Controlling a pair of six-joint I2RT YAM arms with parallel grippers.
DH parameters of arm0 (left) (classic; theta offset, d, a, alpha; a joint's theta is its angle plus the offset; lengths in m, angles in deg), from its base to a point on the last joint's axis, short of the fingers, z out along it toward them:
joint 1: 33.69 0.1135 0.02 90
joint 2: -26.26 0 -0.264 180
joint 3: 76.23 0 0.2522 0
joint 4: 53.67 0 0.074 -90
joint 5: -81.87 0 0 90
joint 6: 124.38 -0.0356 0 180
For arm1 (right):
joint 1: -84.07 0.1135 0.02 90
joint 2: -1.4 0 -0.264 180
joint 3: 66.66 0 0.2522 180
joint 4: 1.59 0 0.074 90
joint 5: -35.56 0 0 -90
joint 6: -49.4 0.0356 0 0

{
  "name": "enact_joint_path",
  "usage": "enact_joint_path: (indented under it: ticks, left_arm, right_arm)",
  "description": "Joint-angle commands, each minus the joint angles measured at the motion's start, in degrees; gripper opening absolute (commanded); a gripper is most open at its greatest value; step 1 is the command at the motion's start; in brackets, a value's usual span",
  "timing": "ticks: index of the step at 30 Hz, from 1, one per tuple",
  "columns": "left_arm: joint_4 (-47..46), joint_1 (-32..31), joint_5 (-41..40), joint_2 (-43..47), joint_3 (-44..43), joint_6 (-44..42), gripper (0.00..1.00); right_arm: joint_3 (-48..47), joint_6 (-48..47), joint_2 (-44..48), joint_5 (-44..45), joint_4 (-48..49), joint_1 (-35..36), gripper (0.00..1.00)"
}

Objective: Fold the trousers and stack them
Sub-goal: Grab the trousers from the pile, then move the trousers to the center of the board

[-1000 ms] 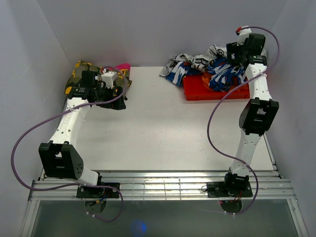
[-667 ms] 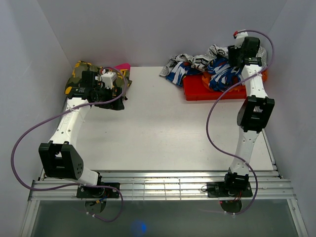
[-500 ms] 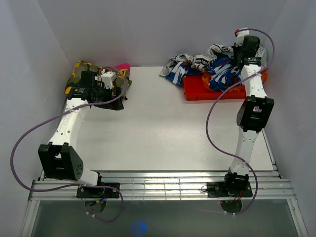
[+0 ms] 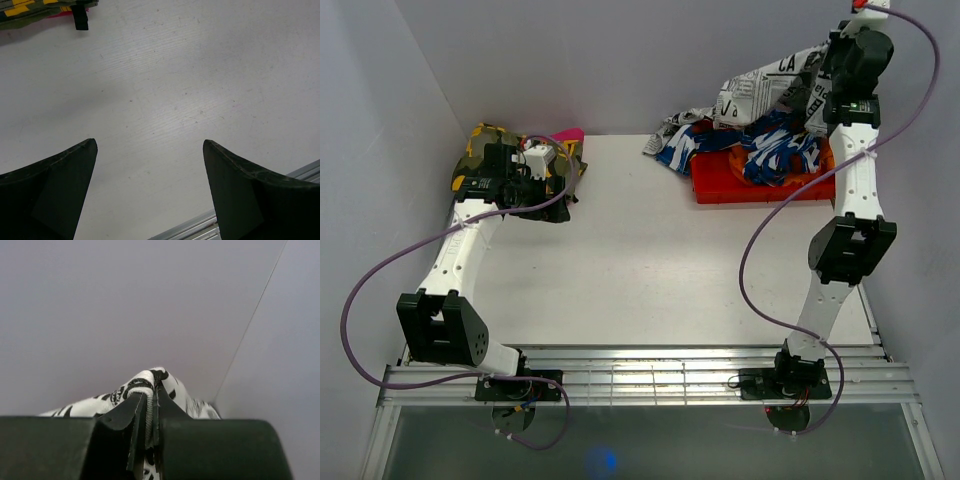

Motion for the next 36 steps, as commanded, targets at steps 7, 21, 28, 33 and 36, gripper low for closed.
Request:
enact_joint_path:
  ticks: [7,21,28,33,36]
  left_arm:
    - [-1.11,0.07,-1.64,4.84,1.29,2.38,0.98]
    - [-1.38,10.70,13.44,6.25,-7.93,8.88,0.98]
    - [-0.06,17.73,23.12,4.76,-11.28,11.78,0.98]
    - [-2.42,22.48,31.40,6.34,-10.23,15.12,0.98]
    - [-4.71,25.38,33.59,7.39,-9.52,17.75,0.98]
  right_arm:
    - [-7.30,13.78,13.33,-5.03,21.64,1.03,0.08]
    - [8.26,0.96,32.41,-18.56,24.66,24.21,0.08]
    - [6.24,-0.54,31.53,-17.78,21.92,35.37,0.08]
    - [4.66,-1.94,27.76,-15.59,23.67,46.97,0.08]
    - [3.69,-3.61,24.07,-13.57,27.63,53.04,0.08]
